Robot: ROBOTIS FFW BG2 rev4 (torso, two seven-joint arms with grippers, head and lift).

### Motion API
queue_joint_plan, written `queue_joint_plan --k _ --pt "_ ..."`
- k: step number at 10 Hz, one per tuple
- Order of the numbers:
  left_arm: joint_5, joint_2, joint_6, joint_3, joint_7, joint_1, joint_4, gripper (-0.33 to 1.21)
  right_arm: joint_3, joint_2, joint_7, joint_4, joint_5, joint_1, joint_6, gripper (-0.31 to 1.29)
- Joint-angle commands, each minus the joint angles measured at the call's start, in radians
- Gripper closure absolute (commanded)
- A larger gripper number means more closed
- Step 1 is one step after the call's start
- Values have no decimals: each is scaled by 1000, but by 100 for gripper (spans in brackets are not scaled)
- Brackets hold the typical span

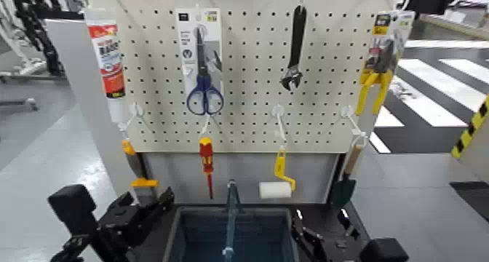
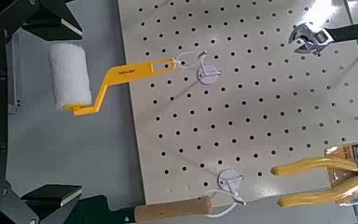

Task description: Place the crate on the table.

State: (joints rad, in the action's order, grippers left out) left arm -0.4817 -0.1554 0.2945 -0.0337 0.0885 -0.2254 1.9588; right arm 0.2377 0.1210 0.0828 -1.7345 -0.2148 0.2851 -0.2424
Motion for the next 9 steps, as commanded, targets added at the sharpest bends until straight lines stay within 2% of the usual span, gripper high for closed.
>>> queue_joint_plan --k 1,2,5,9 --pt "129 2 -129 23 -26 -37 -1 12 -1 -1 0 -5 0 5 -2 14" --pt "167 4 -193 34 -52 -55 0 12 -3 -1 -2 -10 0 5 -2 14" --pt "244 7 -282 44 -93 -104 6 12 -8 -4 -5 -11 2 8 -6 14" --pt "295 4 -311 48 -101 -118 0 12 -9 -6 -8 -11 2 8 -6 14"
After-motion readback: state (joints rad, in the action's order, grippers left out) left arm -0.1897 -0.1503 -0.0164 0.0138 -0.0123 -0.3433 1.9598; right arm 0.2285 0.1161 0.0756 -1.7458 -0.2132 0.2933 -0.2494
